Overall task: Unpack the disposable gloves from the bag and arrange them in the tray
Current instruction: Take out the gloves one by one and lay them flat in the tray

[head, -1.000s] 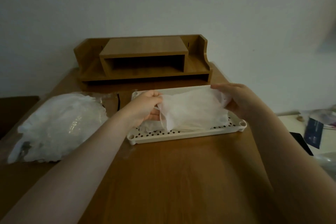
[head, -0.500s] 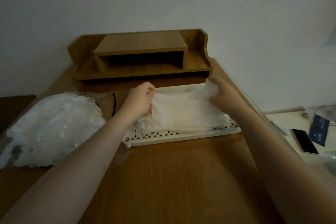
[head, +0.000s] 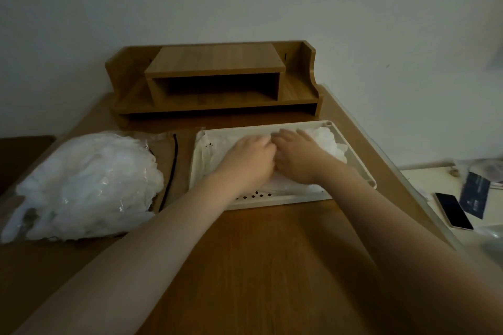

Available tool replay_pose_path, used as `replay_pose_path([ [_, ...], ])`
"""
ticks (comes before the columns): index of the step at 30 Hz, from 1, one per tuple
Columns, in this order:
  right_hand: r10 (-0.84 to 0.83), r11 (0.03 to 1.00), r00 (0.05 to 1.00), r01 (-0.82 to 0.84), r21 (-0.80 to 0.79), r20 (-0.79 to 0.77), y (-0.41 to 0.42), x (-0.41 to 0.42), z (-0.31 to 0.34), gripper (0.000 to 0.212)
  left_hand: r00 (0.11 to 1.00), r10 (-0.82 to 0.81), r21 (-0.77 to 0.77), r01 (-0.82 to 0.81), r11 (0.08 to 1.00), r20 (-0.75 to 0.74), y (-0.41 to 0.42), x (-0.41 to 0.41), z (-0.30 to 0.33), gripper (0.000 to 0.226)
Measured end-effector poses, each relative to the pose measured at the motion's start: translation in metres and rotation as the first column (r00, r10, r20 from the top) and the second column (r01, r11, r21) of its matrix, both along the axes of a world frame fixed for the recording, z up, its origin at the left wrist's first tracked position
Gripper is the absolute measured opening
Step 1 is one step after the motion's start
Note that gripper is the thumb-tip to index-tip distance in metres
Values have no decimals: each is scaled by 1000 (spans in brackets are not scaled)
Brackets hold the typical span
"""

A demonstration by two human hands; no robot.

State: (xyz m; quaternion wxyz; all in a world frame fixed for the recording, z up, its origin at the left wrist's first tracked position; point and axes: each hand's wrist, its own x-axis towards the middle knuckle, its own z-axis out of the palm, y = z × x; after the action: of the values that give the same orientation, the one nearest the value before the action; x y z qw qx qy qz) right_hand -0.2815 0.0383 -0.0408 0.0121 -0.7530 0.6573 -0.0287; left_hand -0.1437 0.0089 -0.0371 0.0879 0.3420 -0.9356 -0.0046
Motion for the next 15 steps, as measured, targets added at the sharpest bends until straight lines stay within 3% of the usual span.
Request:
replay_pose_path([
  [2, -26, 987, 998, 35, 154, -61, -4, -2, -17, 65, 983, 63, 137, -87, 987, 172, -5, 8, -13, 48],
  [6, -93, 979, 991, 109, 170, -99, -1, -20, -31, 93, 929, 138, 219, -223, 950, 345, -23, 30, -29, 81],
  [10, -163, 968, 984, 175, 182, -76, -1, -27, -32, 113, 913, 190, 210, -278, 937, 360, -29, 39, -34, 103],
  [15, -223, 970, 974, 219, 108, 25, -2, -25, -35, 111, 921, 221, 212, -297, 931, 321, -33, 46, -39, 111],
])
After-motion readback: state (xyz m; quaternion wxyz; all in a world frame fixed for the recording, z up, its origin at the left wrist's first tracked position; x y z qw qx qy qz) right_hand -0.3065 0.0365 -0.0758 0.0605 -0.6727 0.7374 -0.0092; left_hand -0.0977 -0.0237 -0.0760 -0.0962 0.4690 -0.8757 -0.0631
